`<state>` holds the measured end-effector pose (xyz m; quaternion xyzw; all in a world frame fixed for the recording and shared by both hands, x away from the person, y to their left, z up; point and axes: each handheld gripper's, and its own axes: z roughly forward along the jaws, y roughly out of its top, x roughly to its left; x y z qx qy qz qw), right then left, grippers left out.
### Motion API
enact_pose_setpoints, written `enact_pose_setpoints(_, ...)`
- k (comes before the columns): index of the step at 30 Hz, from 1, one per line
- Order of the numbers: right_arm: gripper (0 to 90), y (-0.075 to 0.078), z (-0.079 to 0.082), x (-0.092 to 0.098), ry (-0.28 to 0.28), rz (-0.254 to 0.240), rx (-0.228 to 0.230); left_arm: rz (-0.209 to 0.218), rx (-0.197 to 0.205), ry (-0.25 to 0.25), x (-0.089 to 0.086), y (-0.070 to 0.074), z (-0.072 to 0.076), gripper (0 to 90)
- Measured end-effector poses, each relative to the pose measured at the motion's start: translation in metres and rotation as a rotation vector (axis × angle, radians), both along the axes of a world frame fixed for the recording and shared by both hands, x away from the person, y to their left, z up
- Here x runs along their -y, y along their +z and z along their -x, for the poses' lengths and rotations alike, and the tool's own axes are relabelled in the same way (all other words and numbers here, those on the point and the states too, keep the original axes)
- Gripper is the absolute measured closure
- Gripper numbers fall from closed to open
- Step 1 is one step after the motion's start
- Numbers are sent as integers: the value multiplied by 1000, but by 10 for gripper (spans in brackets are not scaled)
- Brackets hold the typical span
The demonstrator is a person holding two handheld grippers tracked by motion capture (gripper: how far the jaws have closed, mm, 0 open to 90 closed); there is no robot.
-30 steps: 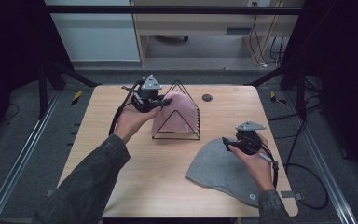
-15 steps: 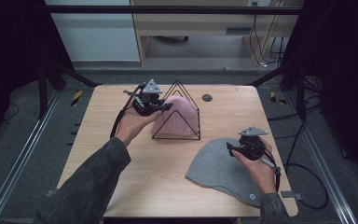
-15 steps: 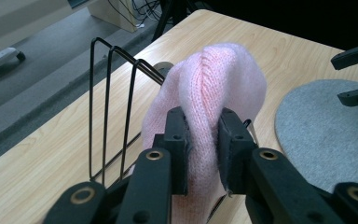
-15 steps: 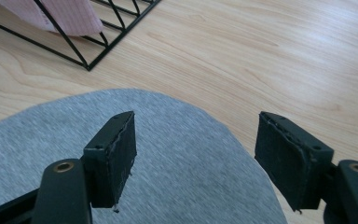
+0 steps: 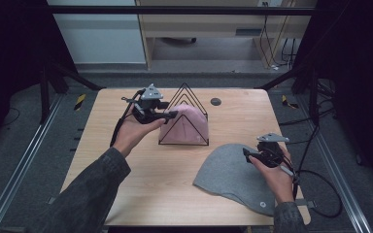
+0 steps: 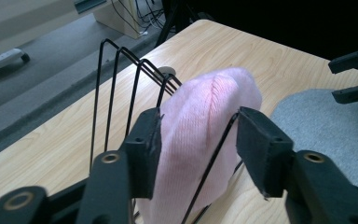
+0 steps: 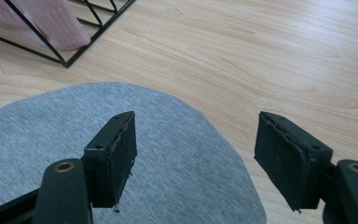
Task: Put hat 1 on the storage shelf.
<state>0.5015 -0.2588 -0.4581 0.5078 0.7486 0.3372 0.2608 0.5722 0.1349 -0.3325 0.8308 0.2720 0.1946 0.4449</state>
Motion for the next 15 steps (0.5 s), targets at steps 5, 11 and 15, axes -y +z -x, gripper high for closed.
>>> enact_pose_setpoints(5, 268, -3, -3, 7, -10, 10, -17, -26, -5, 26, -12, -7, 15, 362)
enact_pose_setpoints(11, 299, -9, -9, 22, -28, -16, -63, -64, -68, 66, -39, -39, 40, 224)
enact_pose_setpoints(15, 364, -15, -15, 24, -36, -17, -93, -104, -106, 72, -52, -66, 55, 174)
